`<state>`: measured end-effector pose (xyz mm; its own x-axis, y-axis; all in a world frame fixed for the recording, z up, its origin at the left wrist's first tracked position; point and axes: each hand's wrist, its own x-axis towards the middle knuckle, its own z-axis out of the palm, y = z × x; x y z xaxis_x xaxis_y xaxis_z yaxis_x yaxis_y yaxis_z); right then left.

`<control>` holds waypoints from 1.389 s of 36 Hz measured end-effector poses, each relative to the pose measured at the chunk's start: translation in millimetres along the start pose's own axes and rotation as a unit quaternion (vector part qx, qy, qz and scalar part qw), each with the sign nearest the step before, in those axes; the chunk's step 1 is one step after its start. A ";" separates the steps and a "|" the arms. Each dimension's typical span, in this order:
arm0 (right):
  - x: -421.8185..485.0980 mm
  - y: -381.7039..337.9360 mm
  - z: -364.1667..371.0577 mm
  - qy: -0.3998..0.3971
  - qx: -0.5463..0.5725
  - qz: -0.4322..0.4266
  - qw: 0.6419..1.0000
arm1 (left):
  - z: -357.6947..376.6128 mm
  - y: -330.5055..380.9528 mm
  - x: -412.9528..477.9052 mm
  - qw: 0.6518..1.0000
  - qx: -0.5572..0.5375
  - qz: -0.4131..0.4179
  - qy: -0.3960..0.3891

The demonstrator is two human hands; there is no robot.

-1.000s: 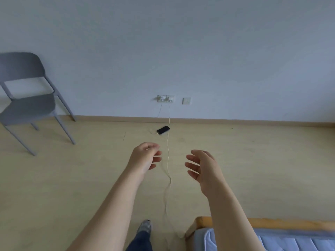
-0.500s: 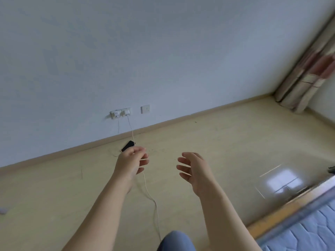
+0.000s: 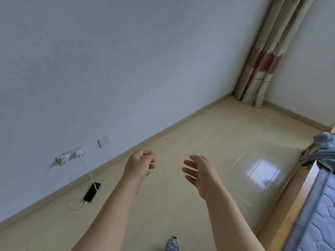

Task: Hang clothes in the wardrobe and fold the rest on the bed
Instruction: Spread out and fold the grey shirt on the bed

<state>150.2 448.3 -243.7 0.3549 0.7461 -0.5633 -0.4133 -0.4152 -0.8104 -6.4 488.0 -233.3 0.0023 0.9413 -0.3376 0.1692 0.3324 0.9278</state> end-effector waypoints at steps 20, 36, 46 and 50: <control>199.8 -173.2 -204.7 0.252 0.162 -0.050 0.953 | 369.2 130.1 187.6 0.939 0.085 0.019 -0.332; 353.3 -301.9 -389.7 0.410 0.270 -0.050 0.870 | 684.6 202.3 279.7 0.823 0.231 0.088 -0.511; 355.1 -317.3 -524.3 0.490 0.383 -0.048 0.782 | 854.0 189.6 229.8 0.720 0.304 0.081 -0.618; 358.5 -330.5 -598.6 0.499 0.391 -0.058 0.771 | 930.3 185.4 199.5 0.693 0.317 0.087 -0.642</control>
<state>916.0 541.5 -274.1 0.7349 -0.1801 -0.6539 -0.5705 0.3573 -0.7395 942.3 682.3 -276.1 0.8830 0.0003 -0.4694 0.4539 -0.2551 0.8538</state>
